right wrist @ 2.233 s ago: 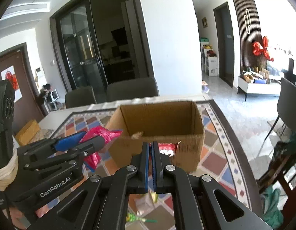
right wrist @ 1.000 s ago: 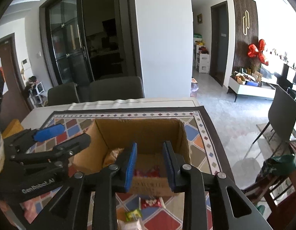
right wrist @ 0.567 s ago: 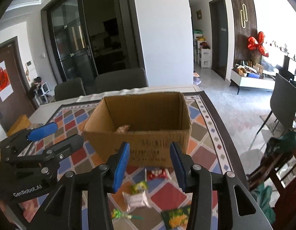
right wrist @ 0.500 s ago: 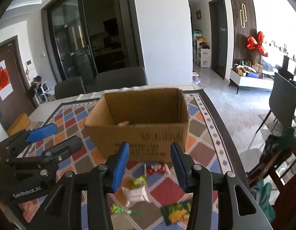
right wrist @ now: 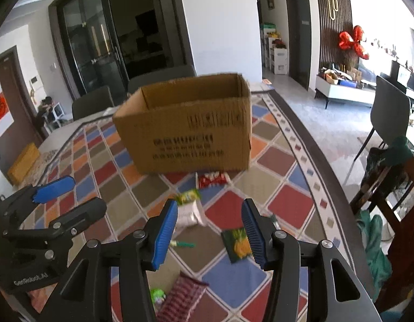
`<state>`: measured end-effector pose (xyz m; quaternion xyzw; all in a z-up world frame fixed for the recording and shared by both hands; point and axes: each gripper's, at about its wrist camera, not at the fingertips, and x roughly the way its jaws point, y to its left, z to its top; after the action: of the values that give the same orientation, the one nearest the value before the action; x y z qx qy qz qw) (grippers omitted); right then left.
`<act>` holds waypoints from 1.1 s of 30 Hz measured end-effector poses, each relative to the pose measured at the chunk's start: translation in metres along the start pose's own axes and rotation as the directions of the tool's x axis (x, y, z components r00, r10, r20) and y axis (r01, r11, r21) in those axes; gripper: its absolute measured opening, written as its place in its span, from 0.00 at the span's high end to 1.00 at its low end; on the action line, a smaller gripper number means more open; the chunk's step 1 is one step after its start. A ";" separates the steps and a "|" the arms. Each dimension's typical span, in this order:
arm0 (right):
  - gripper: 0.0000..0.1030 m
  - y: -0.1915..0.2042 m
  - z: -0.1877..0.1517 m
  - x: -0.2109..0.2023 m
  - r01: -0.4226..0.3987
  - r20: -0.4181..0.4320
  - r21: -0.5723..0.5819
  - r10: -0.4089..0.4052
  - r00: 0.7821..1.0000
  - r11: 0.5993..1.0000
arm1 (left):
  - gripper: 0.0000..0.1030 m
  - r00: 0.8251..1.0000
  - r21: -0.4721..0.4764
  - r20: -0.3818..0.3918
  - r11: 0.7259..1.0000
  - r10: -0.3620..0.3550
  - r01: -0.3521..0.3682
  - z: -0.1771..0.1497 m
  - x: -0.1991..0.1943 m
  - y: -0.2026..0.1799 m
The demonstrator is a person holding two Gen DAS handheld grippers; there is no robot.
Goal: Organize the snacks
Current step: 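Move both tools back over the remaining snacks on the table, then grasp the green lollipop with the left tool while the right tool grasps the white packet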
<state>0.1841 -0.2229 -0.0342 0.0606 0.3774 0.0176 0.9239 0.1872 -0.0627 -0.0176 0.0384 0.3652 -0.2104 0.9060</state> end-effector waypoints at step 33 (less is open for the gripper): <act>0.51 -0.003 -0.049 0.078 0.043 -0.229 0.002 -0.041 0.973 0.999 | 0.60 0.967 -0.079 -0.224 0.991 -0.123 0.107 -0.050 0.109 0.017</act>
<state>0.2060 -0.2147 -0.1235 0.0534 0.4825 0.0036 0.8743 0.2323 -0.0750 -0.1297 0.0110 0.4754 -0.2445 0.8451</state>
